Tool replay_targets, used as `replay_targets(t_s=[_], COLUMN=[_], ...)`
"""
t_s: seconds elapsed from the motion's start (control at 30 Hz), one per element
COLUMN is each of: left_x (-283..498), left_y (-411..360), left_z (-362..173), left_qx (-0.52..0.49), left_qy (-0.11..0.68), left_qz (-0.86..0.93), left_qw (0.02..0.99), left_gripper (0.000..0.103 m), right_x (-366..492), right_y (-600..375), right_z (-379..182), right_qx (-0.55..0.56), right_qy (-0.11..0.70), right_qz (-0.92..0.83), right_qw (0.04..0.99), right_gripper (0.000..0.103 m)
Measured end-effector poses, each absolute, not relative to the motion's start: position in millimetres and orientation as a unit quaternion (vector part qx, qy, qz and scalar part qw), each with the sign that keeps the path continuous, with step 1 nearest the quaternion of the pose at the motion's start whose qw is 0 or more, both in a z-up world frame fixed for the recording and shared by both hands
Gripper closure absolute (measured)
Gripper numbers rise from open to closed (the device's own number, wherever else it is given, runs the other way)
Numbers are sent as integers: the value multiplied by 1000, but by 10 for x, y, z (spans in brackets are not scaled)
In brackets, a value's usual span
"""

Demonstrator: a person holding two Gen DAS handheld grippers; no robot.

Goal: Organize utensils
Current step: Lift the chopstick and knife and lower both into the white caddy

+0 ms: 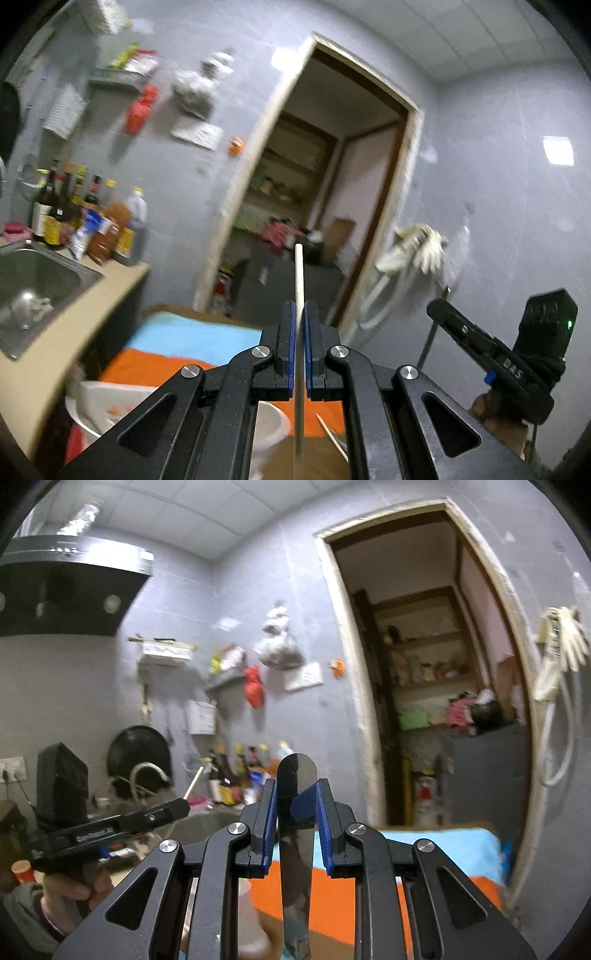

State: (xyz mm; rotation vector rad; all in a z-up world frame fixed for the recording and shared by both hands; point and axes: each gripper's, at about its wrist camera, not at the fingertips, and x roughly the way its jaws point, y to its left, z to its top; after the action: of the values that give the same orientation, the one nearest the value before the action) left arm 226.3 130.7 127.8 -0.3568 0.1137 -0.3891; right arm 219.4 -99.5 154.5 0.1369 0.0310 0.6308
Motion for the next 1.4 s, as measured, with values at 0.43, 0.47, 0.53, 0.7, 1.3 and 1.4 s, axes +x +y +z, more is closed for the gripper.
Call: replay_targets(t_s=[0.43,0.47,0.53,0.7,1.3,1.4], left_x=[2464,2486,2490,2426,2251,2234], left_y=[2514,2538,2568,2569,2262,2213], left_z=[1086,1053,978,874,561,528], left_qx=[-262,-265,-272,-274,-221,-210], left_qy=[-37,-41,-55,-91,-124,-110], left_qz=[-110,-107,-98,-71,5,2], left_qw=[958,957,956,955,967,972], left_gripper=[101,101,101,101,101,101], right_x=[2453,2472,2501,2582,2719,2729], right_y=[-170,-137,-115,-83,-12,3], right_z=[1464,1431,1359,1196,855,839], right_qx=[80,79,79,82,89,85], right_qy=[-30,-32,-35,-33,14,20], right_qz=[351,349,344,332,344,345], right_qw=[933,933,935,939,935,935], right_gripper=[86,86,86,86,85,85])
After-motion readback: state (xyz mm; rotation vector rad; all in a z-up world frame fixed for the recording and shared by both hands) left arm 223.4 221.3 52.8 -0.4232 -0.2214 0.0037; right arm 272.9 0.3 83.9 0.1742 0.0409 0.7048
